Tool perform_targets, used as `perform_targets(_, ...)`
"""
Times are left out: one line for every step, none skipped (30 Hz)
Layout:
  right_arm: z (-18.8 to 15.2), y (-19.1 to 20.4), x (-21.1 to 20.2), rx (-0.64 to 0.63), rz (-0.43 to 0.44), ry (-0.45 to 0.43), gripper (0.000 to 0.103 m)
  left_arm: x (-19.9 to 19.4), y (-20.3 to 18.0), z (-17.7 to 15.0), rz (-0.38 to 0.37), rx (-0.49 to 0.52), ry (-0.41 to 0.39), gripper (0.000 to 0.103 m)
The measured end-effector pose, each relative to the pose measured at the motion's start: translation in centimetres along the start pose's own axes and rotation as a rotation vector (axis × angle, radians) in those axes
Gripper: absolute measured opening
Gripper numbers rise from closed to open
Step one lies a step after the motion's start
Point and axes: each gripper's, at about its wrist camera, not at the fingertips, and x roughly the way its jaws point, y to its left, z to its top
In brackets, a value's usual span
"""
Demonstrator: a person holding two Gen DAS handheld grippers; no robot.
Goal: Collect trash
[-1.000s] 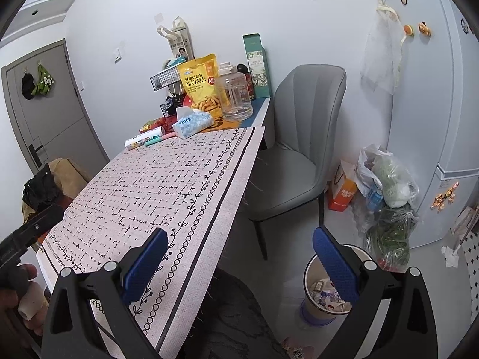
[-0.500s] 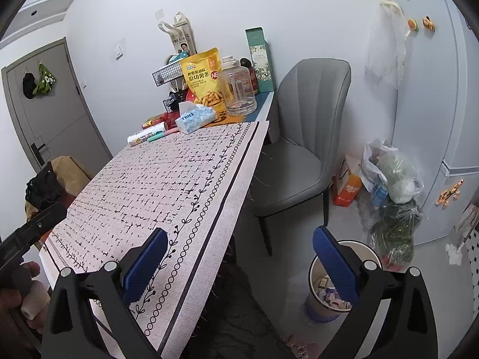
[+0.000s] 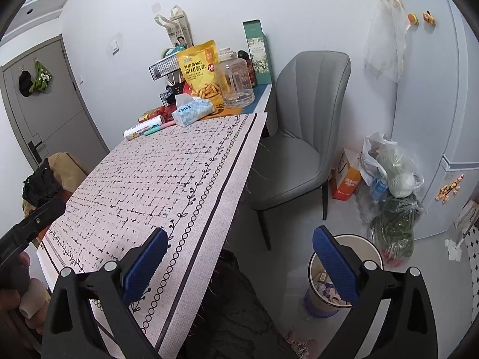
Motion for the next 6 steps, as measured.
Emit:
perform_targets(-0.1, 0.0, 0.1, 0.000, -0.003, 0.003, 0.095, 0.2, -0.1, 0.0, -0.003, 0.005, 0.005, 0.097)
perform_targets(-0.2, 0.0, 0.2, 0.001, -0.005, 0.005, 0.095, 0.3, 0.0, 0.0, -0.006, 0.006, 0.009, 0.097)
perform_targets(-0.3, -0.1, 0.4, 0.004, -0.007, 0.009, 0.095, 0.6, 0.0, -0.1, -0.007, 0.003, 0.014, 0.097)
perform_targets(-0.4, -0.2, 0.6, 0.006, -0.010, 0.013, 0.095, 0.9, 0.1, -0.1, -0.007, -0.001, 0.019, 0.097)
perform_targets(-0.4, -0.3, 0.7, 0.007, -0.011, 0.016, 0.095, 1.3, 0.3, -0.2, -0.006, -0.006, 0.028, 0.097)
perform_targets(-0.5, -0.4, 1.0, 0.009, -0.012, 0.024, 0.095, 1.5, 0.4, -0.2, -0.004, -0.010, 0.032, 0.097)
